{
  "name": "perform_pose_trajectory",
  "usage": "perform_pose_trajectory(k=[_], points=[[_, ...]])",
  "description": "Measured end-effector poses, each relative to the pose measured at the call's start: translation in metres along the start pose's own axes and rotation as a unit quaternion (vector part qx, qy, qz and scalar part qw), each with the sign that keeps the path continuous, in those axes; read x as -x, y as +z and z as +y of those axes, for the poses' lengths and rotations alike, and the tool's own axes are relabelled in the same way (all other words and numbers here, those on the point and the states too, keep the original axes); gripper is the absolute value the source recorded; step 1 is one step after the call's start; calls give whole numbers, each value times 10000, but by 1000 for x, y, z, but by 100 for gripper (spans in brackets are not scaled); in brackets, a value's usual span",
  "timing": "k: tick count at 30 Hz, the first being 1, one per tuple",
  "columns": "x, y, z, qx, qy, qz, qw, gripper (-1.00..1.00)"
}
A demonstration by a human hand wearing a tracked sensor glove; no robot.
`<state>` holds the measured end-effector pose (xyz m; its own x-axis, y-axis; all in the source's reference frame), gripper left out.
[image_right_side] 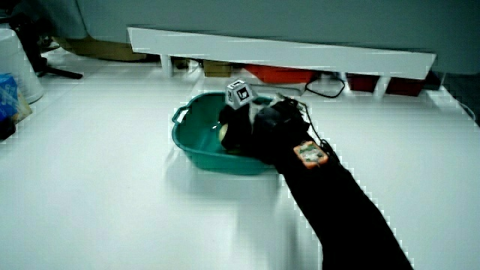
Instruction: Place pear into plate
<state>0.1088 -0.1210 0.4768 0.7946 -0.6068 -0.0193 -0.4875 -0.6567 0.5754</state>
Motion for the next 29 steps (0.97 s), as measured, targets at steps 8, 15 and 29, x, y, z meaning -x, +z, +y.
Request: perform_pose_trajectory(k=[8,15,29], points=[[0,-2,2,176,-75,-77,9998,-58],[-11,4,-1,163,-122,50,9998,-81],[-35,33,-23,-196,-60,461,9987,-100]])
